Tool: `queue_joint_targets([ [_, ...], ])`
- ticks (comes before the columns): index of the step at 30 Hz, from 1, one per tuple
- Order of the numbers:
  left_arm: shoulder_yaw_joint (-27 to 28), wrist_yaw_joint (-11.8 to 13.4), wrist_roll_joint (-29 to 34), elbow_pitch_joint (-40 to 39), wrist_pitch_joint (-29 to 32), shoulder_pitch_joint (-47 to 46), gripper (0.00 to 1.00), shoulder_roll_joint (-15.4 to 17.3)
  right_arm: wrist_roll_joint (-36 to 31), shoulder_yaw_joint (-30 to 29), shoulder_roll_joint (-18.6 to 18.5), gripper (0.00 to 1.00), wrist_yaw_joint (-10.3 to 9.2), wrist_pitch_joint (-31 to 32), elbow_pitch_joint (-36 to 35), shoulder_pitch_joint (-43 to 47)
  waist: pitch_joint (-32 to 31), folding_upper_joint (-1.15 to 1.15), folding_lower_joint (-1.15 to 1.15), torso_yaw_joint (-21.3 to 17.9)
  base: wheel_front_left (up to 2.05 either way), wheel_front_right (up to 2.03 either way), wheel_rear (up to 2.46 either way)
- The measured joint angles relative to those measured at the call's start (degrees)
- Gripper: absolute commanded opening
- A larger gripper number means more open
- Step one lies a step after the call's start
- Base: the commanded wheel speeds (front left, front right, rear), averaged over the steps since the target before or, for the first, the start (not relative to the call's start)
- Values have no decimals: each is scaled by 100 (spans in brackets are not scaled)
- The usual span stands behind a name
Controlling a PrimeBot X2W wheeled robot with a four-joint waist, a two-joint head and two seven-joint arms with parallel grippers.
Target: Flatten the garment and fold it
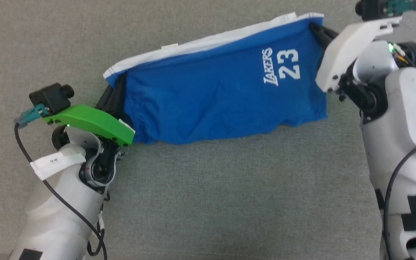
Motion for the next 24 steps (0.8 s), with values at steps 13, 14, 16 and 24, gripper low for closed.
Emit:
queue_joint_targets([
  [13, 37, -10, -22, -236, 65, -176, 0, 23, -519, 12, 78, 0, 0, -187, 1260, -820, 436, 0, 0, 112, 0, 0, 0],
  [14, 36, -1, -47, -240, 116, -179, 11, 25, -517, 26, 79, 0, 0, -183, 1322, -826, 445, 0, 0, 121, 0, 0, 0],
  [16, 24, 5, -77, -246, 213, -205, 88, 36, -426, 77, 82, 53, -1, -200, 1443, -856, 448, 0, 0, 138, 0, 0, 0],
  [24, -1, 112, -130, -235, 361, -161, 100, 41, 10, 416, 94, 100, -1, -558, 1669, -910, 287, 0, 0, 123, 0, 0, 0],
])
